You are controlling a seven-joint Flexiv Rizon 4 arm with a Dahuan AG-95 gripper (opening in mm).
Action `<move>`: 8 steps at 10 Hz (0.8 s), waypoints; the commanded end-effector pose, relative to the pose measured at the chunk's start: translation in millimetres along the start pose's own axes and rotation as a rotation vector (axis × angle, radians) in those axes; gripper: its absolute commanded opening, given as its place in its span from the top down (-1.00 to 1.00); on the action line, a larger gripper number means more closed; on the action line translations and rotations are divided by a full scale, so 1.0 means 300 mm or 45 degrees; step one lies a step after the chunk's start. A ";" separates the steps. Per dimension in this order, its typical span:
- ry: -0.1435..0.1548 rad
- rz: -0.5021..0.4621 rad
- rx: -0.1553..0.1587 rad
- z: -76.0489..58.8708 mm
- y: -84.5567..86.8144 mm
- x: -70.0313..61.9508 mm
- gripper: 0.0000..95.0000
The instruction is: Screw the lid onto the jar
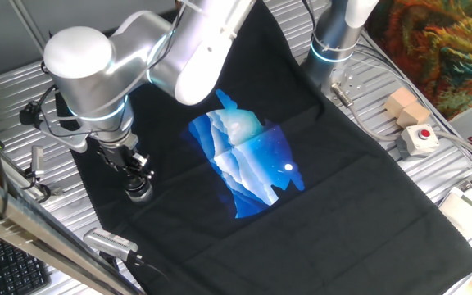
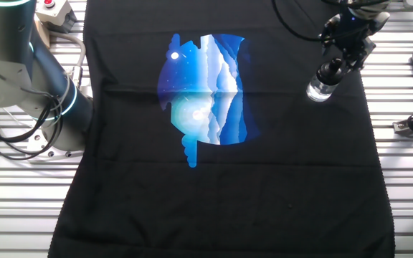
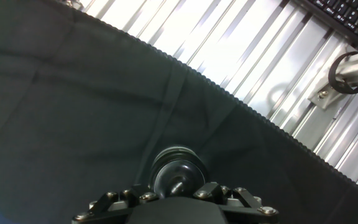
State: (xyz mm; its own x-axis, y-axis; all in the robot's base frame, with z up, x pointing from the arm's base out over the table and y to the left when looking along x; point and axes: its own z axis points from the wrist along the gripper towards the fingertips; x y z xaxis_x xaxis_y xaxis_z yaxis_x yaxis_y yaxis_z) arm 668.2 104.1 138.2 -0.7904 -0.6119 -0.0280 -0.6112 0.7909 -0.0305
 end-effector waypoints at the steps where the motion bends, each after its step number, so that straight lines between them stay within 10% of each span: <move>1: -0.005 0.001 -0.002 0.007 -0.001 -0.002 -0.20; 8: -0.005 0.007 -0.007 0.022 0.000 -0.002 -0.20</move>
State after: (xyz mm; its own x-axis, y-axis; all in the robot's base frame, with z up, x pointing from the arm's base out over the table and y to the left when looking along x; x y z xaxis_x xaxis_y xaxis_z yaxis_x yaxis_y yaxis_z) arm 669.4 104.8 131.5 -0.7932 -0.6080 -0.0327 -0.6075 0.7939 -0.0245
